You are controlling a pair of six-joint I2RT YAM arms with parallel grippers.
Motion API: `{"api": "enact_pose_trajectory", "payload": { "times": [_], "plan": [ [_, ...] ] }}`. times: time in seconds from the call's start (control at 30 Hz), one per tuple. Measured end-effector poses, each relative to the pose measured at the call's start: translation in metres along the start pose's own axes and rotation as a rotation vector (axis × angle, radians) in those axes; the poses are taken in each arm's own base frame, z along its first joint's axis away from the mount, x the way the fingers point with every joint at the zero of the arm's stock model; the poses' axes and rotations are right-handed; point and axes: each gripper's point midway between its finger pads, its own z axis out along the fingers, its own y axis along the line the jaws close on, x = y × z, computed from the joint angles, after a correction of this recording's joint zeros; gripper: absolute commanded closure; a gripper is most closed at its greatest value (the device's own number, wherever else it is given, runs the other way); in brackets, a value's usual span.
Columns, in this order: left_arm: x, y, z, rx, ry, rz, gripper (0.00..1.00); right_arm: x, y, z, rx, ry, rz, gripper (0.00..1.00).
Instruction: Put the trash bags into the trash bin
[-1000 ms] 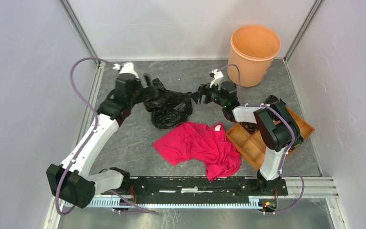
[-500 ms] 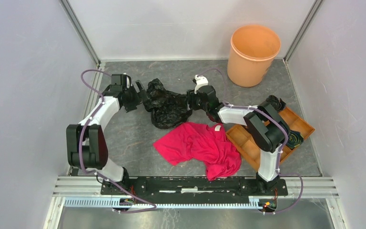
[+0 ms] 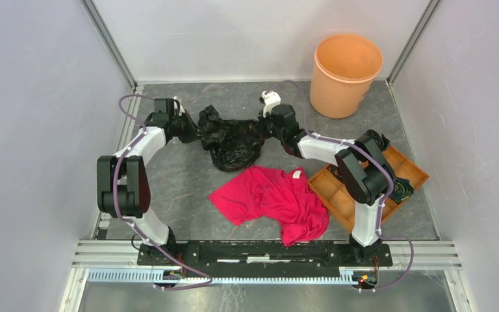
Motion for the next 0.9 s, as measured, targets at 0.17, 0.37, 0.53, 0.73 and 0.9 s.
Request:
{"api": "enact_pose_trajectory", "payload": {
  "times": [0.17,0.37,0.53,0.73,0.9],
  "plan": [
    [-0.044,-0.028,-0.072,-0.047,-0.27,0.068,0.98,-0.048,0.0,-0.027,-0.058,-0.12,-0.069,0.99],
    [-0.085,-0.102,-0.256,0.062,-0.847,0.161,0.98,-0.104,0.03,-0.1,-0.19,-0.391,-0.145,0.99],
    [-0.084,-0.09,-0.254,0.022,-0.876,0.142,0.98,-0.08,0.042,-0.069,-0.288,-0.362,-0.149,1.0],
    [-0.034,0.002,-0.101,-0.223,-0.39,0.065,0.92,-0.019,0.022,-0.041,-0.279,-0.188,-0.103,0.99],
    [0.002,0.023,-0.075,-0.255,-0.207,0.045,0.49,-0.022,-0.007,-0.043,-0.232,-0.203,-0.067,0.99]
  ]
}}
